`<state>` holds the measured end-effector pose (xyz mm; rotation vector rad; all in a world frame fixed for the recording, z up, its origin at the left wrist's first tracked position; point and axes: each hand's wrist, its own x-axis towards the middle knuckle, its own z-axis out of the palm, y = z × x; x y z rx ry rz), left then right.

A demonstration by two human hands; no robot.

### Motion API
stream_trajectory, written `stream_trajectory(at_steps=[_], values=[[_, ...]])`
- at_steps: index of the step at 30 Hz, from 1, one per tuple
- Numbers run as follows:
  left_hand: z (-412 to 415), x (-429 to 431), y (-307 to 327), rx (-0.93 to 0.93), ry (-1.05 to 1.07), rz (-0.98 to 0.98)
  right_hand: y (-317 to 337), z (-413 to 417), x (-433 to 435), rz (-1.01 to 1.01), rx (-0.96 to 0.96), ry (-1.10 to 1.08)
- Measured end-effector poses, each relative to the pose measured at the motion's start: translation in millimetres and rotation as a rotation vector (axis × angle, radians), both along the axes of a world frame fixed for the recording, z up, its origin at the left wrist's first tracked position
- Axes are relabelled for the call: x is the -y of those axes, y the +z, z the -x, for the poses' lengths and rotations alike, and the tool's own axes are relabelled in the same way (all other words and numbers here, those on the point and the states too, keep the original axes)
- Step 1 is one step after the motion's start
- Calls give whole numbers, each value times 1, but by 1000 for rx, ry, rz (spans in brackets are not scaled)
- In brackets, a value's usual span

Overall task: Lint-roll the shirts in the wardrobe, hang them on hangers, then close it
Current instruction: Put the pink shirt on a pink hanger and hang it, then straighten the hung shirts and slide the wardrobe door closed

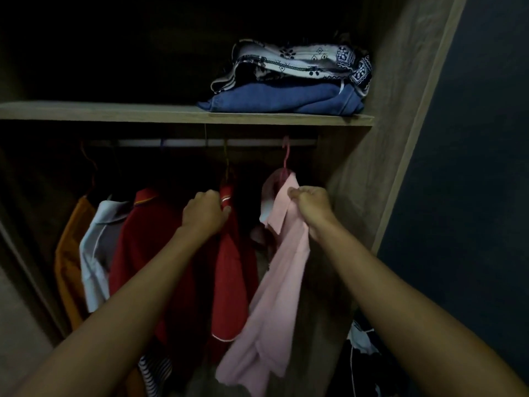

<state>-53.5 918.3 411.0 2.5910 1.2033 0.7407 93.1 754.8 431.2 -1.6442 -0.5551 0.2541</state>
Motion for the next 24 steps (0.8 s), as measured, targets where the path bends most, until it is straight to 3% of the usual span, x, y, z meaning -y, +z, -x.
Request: stream_trajectory(at_steps=[9, 24], values=[[-13, 13, -10, 88, 19, -2, 5, -33, -38, -110, 23, -42], [-10, 27, -19, 191, -37, -27, -35, -41, -32, -108, 95, 12]])
